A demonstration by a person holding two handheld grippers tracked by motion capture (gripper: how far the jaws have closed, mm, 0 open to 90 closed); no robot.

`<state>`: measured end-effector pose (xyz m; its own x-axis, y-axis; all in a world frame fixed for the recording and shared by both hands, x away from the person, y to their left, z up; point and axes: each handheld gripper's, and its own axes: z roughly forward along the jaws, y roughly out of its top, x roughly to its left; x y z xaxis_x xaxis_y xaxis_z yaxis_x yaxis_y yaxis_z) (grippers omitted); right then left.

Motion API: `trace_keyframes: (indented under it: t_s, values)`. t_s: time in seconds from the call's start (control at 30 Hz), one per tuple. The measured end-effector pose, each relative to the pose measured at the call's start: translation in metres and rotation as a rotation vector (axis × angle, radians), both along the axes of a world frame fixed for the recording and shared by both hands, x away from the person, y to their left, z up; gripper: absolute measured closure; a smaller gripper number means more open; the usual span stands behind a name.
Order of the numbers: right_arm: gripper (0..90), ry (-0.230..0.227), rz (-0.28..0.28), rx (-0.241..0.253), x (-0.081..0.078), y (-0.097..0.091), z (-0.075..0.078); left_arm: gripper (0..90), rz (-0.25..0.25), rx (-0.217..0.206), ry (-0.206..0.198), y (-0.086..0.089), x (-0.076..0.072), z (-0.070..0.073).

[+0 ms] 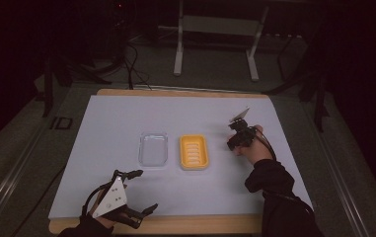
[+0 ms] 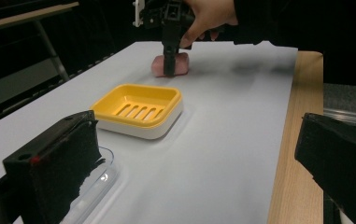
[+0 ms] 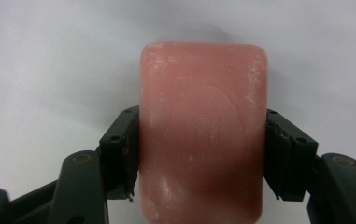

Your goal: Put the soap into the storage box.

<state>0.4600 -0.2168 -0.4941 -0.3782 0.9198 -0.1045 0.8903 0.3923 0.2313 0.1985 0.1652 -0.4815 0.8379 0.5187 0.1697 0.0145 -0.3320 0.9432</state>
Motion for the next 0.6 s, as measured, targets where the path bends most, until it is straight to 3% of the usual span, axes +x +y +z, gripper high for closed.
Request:
trace_keyframes:
  t_s: [0.17, 0.33, 0.6]
  values:
    - [37.6, 0.028, -0.049, -0.010, 0.000, -0.004, 0.009, 0.6, 0.002, 0.001, -0.002, 0.000, 0.000, 0.000]
    - [37.6, 0.039, -0.125, 0.034, -0.002, -0.010, 0.021, 0.6, 0.002, 0.005, -0.002, -0.001, 0.000, 0.000]
    - [37.6, 0.040, -0.128, 0.036, -0.006, -0.001, 0.044, 0.6, 0.004, 0.007, -0.008, -0.001, -0.001, 0.001]
